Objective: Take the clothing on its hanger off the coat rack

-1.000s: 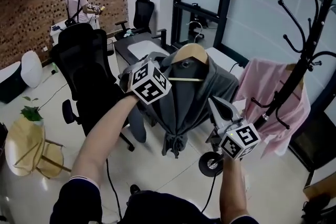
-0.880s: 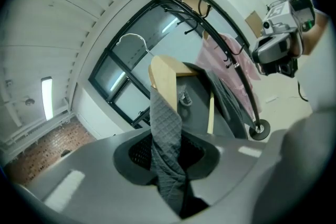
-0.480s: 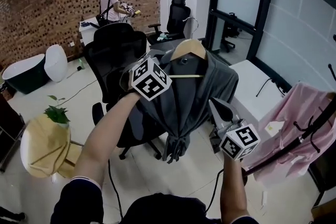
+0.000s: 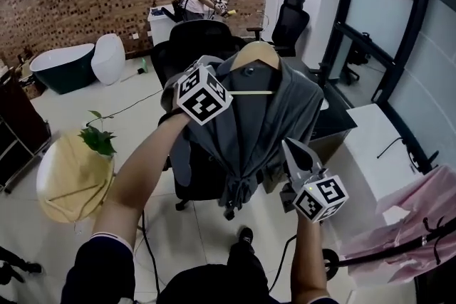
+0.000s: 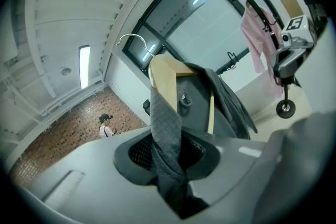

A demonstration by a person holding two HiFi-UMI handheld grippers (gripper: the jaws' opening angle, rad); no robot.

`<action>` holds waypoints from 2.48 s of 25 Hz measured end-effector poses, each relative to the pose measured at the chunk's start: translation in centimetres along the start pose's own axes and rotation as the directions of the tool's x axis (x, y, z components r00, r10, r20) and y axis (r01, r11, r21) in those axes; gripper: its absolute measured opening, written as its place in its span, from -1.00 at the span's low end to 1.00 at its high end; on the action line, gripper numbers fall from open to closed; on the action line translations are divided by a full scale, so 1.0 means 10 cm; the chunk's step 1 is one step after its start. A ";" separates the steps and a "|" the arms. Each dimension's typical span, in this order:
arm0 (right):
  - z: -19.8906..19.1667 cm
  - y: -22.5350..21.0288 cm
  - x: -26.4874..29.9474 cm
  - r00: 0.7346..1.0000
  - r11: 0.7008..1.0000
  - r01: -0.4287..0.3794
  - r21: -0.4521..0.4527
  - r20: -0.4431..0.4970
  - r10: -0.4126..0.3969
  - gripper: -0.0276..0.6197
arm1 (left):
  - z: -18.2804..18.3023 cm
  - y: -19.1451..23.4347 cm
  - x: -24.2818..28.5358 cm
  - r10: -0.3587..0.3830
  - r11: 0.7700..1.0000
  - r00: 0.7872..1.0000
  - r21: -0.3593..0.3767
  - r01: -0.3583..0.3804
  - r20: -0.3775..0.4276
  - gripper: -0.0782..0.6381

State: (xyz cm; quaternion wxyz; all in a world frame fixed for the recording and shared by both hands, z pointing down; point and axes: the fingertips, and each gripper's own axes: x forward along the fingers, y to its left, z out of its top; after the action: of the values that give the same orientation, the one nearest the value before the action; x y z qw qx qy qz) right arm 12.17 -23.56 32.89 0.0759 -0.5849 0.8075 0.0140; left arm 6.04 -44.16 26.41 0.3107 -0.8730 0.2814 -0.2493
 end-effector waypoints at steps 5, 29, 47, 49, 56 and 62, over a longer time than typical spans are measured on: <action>-0.05 -0.22 0.73 0.994 0.994 -0.105 0.002 -0.003 0.105 -0.91 | -0.42 0.50 0.31 0.052 0.997 0.997 -0.057 -0.056 -0.065 -0.56; -0.29 -1.17 2.64 0.954 0.953 -0.296 0.058 -0.035 0.299 -0.91 | -1.68 2.08 1.49 0.210 0.960 0.934 -0.119 -0.252 -0.289 -0.56; -0.53 -1.25 2.81 0.971 0.974 -0.215 0.074 -0.089 0.222 -0.91 | -2.21 1.74 1.93 0.076 0.968 0.957 -0.210 -0.138 -0.279 -0.56; -0.59 -1.26 2.78 0.971 0.975 -0.209 0.082 -0.103 0.217 -0.91 | -2.35 1.53 1.97 0.043 0.965 0.957 -0.237 -0.115 -0.288 -0.56; -0.88 -1.34 2.63 0.965 0.978 -0.173 0.116 -0.177 0.192 -0.91 | -2.87 0.57 2.18 -0.119 0.942 0.945 -0.336 0.010 -0.304 -0.59; -1.23 -1.40 2.52 0.951 0.976 -0.152 0.158 -0.246 0.188 -0.91 | -3.23 -0.19 2.37 -0.214 0.895 0.931 -0.440 0.066 -0.294 -0.68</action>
State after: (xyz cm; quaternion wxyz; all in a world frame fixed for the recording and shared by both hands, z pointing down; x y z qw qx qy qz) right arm 16.43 -53.07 42.52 0.0079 -0.5031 0.8569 -0.1118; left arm 3.99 -71.28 55.93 0.0425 -0.8823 0.3128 -0.3492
